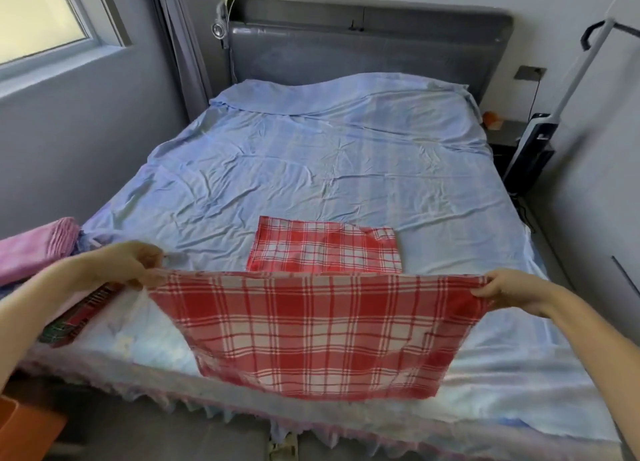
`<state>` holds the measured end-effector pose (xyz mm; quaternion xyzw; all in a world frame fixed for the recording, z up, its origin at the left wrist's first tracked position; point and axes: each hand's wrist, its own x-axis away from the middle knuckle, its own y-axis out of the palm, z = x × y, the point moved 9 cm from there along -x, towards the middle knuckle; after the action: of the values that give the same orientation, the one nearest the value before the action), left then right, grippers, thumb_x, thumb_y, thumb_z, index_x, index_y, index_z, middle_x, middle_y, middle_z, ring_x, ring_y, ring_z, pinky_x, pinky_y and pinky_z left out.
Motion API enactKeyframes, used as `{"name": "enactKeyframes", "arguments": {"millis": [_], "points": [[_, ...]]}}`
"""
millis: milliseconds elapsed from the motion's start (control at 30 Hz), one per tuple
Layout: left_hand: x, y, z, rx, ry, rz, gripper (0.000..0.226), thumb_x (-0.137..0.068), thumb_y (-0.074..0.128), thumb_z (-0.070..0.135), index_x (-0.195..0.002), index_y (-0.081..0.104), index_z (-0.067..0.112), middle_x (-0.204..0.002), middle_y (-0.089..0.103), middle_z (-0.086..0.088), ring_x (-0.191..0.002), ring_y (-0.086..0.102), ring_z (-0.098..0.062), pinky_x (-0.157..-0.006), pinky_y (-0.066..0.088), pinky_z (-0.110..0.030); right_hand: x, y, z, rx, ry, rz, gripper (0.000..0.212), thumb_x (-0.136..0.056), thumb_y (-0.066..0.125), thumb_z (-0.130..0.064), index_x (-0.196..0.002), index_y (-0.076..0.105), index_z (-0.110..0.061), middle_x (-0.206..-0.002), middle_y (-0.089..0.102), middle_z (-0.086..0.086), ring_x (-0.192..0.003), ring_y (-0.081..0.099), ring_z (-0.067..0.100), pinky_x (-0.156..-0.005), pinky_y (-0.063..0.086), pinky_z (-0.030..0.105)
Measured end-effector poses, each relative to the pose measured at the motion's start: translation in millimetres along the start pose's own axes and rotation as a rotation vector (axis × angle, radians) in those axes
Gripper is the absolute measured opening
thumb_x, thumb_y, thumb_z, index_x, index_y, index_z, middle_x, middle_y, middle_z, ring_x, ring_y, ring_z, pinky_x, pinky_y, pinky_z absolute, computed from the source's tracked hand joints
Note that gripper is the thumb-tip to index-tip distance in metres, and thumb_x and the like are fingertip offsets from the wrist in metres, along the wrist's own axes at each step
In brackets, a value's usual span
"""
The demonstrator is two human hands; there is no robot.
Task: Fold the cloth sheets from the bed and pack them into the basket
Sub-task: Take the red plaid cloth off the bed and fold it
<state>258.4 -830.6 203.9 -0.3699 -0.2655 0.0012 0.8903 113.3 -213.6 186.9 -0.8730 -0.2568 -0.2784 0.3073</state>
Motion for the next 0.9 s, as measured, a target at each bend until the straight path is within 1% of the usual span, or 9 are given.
{"name": "enactKeyframes", "arguments": {"millis": [100,300,433,500,567,633,733,800,900], "points": [[-48.5,-2.2,24.9,0.022,0.013,0.120,0.028,-0.076,0.071,-0.006,-0.062,0.050,0.005,-0.048,0.050,0.001,-0.041,0.046,-0.007,-0.042,0.041,-0.016,-49.1,-12.9,-2.2,-0.063,0.071,0.250,0.017,-0.089,0.060,-0.008,-0.102,0.070,-0.004,-0.090,0.072,0.013,-0.079,0.064,0.022,-0.072,0.048,0.030],[-163.0,2.3,30.6,0.000,-0.027,0.322,0.018,-0.078,0.069,0.006,-0.066,0.057,0.009,-0.058,0.059,-0.007,-0.057,0.056,-0.021,-0.061,0.044,-0.028,-129.5,-25.8,1.5,-0.160,0.180,0.592,0.016,-0.085,0.065,-0.007,-0.097,0.067,0.004,-0.087,0.064,0.015,-0.077,0.056,0.027,-0.065,0.039,0.032],[-234.9,5.2,26.0,0.030,-0.055,0.393,0.005,-0.080,0.061,0.002,-0.075,0.061,0.004,-0.072,0.064,-0.017,-0.071,0.061,-0.033,-0.066,0.047,-0.034,-186.4,-32.8,-5.1,-0.125,0.228,0.679,0.005,-0.083,0.065,-0.006,-0.079,0.066,-0.004,-0.073,0.060,0.011,-0.069,0.052,0.025,-0.061,0.038,0.031],[-261.6,6.2,19.8,0.022,-0.069,0.417,0.004,-0.081,0.062,0.004,-0.077,0.063,0.003,-0.074,0.064,-0.017,-0.072,0.059,-0.033,-0.063,0.044,-0.032,-209.4,-36.9,-10.0,-0.087,0.238,0.704,0.016,-0.082,0.065,-0.006,-0.066,0.062,-0.008,-0.067,0.058,0.011,-0.067,0.054,0.027,-0.061,0.042,0.034],[-301.7,12.7,10.5,-0.002,-0.093,0.443,0.004,-0.082,0.062,0.005,-0.080,0.064,0.003,-0.077,0.064,-0.016,-0.075,0.056,-0.032,-0.064,0.040,-0.030,-248.5,-41.7,-11.4,-0.021,0.256,0.711,0.025,-0.082,0.065,-0.009,-0.059,0.058,-0.012,-0.073,0.062,0.015,-0.075,0.059,0.030,-0.068,0.046,0.037],[-341.8,23.8,3.7,-0.021,-0.113,0.451,0.005,-0.083,0.059,0.002,-0.081,0.064,0.003,-0.080,0.064,-0.019,-0.079,0.056,-0.034,-0.065,0.038,-0.031,-289.1,-43.4,-11.1,0.056,0.284,0.685,0.029,-0.084,0.062,-0.012,-0.056,0.054,-0.012,-0.077,0.062,0.018,-0.079,0.059,0.032,-0.069,0.043,0.036],[-392.4,41.2,-4.9,-0.057,-0.135,0.459,0.006,-0.083,0.059,0.000,-0.081,0.063,0.003,-0.082,0.064,-0.022,-0.081,0.057,-0.037,-0.065,0.037,-0.032,-342.5,-47.2,-7.1,0.208,0.356,0.651,0.017,-0.085,0.059,-0.015,-0.076,0.066,-0.003,-0.095,0.066,0.022,-0.090,0.062,0.036,-0.072,0.043,0.031],[-419.2,55.8,-5.4,-0.137,-0.145,0.450,0.006,-0.084,0.062,0.005,-0.088,0.064,0.002,-0.090,0.064,-0.024,-0.086,0.057,-0.041,-0.067,0.039,-0.036,-371.4,-47.1,-3.4,0.334,0.412,0.636,0.023,-0.084,0.055,-0.014,-0.098,0.067,-0.001,-0.108,0.065,0.022,-0.100,0.061,0.037,-0.079,0.047,0.034],[-464.7,90.5,3.1,-0.356,-0.068,0.402,0.026,-0.080,0.065,0.004,-0.106,0.062,-0.001,-0.100,0.063,-0.027,-0.093,0.056,-0.045,-0.078,0.044,-0.045,-416.1,-45.1,-14.8,0.592,0.351,0.650,0.029,-0.085,0.053,-0.009,-0.113,0.062,-0.007,-0.114,0.064,0.018,-0.106,0.059,0.036,-0.086,0.046,0.036]]}}
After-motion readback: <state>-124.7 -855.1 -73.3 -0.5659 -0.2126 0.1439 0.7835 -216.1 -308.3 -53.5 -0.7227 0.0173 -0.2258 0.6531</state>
